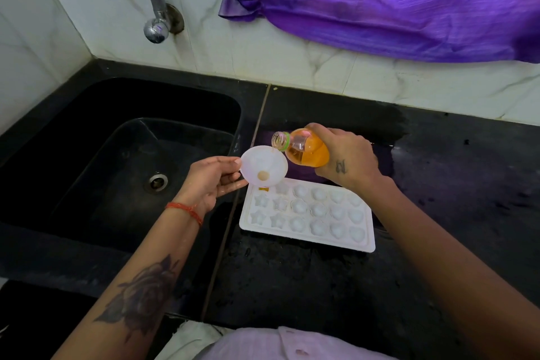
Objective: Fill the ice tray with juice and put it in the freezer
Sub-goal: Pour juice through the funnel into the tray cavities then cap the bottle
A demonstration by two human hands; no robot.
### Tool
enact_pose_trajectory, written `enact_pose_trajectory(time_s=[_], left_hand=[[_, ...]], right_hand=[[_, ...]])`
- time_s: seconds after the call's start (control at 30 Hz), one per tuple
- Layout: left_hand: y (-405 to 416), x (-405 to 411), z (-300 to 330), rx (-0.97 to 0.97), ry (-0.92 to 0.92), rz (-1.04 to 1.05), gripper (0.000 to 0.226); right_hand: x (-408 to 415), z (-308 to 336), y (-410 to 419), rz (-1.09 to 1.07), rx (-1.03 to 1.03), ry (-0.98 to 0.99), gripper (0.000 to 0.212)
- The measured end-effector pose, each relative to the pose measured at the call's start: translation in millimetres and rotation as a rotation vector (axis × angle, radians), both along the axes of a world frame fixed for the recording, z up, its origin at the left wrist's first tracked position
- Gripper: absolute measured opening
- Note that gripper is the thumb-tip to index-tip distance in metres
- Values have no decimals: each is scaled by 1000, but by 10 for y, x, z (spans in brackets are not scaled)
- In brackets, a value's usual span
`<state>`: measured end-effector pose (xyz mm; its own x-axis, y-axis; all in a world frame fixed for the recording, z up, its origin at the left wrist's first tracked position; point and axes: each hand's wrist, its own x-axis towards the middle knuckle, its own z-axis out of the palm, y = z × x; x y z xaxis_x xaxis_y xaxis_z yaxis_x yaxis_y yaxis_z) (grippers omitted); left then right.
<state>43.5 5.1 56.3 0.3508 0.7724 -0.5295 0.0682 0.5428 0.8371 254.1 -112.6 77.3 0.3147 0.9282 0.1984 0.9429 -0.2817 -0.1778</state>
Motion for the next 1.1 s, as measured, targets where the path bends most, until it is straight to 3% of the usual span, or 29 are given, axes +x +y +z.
enact_pose_trajectory(time_s=[0.3,1.1], left_hand=[[-43,95,91,43,-45,-43,8],[-156,259,5,-27,3,-54,8]], right_hand=[[14,115,-152,-31,56,115,71],[230,-36,-268,-4,-33,-195,72]])
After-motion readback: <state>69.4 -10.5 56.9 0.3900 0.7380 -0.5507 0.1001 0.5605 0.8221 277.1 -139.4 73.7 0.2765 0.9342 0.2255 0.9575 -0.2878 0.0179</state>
